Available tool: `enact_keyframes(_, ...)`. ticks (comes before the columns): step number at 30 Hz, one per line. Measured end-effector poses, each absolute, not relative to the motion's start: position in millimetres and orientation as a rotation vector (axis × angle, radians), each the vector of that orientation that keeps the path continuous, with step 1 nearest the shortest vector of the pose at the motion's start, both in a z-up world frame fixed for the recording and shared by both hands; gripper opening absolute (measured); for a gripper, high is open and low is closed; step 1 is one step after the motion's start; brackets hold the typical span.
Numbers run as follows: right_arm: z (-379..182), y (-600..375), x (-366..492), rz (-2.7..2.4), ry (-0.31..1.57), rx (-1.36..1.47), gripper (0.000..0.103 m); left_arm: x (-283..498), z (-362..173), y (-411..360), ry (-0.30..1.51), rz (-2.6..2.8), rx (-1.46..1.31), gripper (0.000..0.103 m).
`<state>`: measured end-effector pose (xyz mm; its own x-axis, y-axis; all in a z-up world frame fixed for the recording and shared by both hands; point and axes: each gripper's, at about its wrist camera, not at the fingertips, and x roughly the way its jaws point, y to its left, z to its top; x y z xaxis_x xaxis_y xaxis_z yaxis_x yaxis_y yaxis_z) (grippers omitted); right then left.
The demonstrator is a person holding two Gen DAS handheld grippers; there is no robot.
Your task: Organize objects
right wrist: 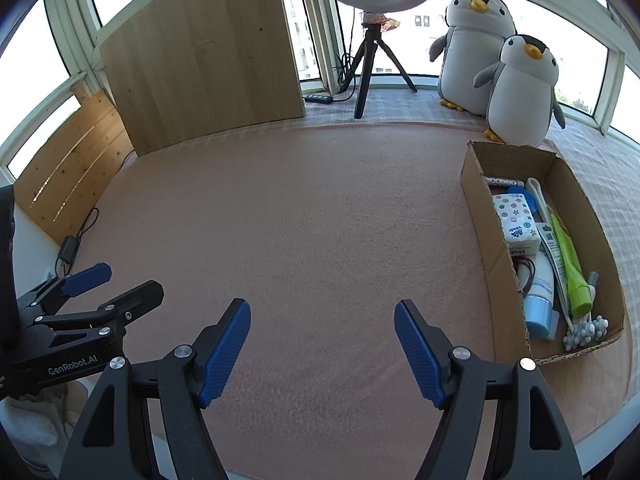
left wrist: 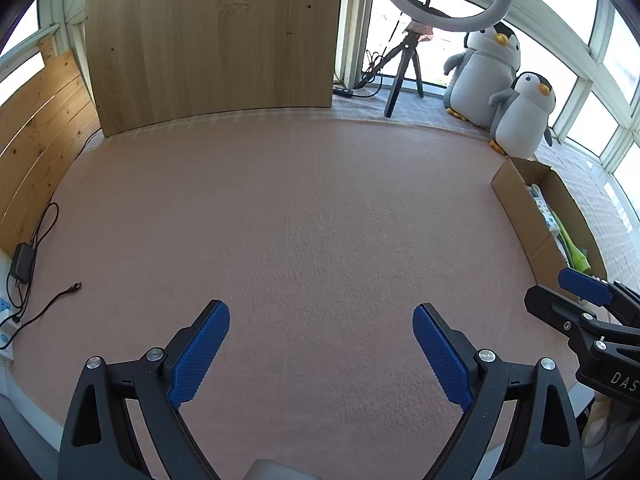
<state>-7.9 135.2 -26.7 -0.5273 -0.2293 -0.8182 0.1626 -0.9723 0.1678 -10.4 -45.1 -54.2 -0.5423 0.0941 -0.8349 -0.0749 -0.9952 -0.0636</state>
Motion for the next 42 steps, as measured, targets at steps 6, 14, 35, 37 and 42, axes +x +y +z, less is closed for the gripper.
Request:
enact_keyframes(6, -27, 138, -7, -2.568, -0.108, 1.397, 0.071, -9, -53, -44, -0.037, 2.679, -1.443, 0.095)
enact_keyframes(14, -27, 141, -6, -2.568, -0.112, 1.405, 0.071, -8, -53, -40, -0.038, 2.666, -1.442, 0.095)
enact_keyframes(35, -35, 145, -11, -2.558, -0.131, 1.435, 0.071, -16, -58, -35, -0.040, 2.650, -1.451, 0.095)
enact_keyframes(37, -36, 145, -13, -2.556, -0.130, 1.439, 0.071, -18, -59, -35, -0.039, 2.649, -1.454, 0.095)
enact_keyframes(42, -38, 145, -15, -2.550, -0.129, 1.448, 0.071, -21, -61, -35, -0.041, 2.647, -1.460, 0.095)
